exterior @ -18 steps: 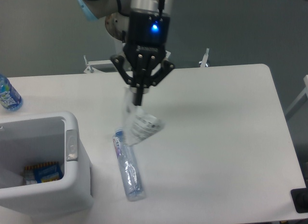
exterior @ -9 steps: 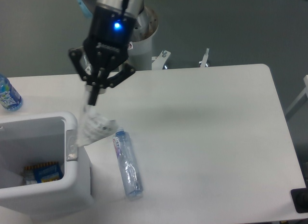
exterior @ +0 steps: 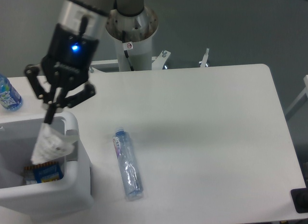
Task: Place the trash in the trash can
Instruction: 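Lift the wrapper and carry it over the white bin, then open the gripper to drop the wrapper into the bin, then move the open gripper over the clear water bottle and lower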
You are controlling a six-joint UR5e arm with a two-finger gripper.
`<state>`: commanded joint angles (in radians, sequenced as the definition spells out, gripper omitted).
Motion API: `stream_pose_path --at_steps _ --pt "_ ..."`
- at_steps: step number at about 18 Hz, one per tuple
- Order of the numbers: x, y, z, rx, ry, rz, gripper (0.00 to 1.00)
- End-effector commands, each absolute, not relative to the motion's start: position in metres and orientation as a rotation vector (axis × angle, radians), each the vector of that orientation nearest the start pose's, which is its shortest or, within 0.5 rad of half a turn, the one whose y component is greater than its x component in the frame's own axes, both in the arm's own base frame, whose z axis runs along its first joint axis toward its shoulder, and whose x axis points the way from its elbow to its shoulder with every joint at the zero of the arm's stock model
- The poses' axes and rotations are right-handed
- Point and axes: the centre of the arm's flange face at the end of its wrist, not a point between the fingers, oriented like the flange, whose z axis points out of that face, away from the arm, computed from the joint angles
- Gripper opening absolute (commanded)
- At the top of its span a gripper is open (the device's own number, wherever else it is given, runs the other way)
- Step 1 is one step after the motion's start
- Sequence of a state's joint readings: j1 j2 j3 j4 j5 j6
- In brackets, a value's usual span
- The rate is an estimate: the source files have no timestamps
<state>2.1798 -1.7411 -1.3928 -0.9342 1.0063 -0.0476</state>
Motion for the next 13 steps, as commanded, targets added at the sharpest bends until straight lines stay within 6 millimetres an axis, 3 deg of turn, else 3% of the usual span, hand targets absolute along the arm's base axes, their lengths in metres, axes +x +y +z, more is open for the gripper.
stream_pose_path --at_steps 2,3,4,6,7,8,13 --pt "-0.180 0.596 0.571 -2.304 -0.530 -0.444 0.01" --pt "-0.179 0.597 0.571 -2.305 -0.527 -0.443 0.06" --pt "-0.180 0.598 0.568 -2.309 -0.522 -0.444 0.22" --pt "-0.182 0.601 0.565 -2.312 -0.498 -0.434 0.72" --pt "-0.182 0.601 0.565 -2.316 -0.479 -0.427 0.90" --pt "-0.182 0.601 0.564 -2.319 -0.476 -0.422 1.00" --pt "-0.191 0.600 0.570 -2.329 -0.510 -0.322 1.00"
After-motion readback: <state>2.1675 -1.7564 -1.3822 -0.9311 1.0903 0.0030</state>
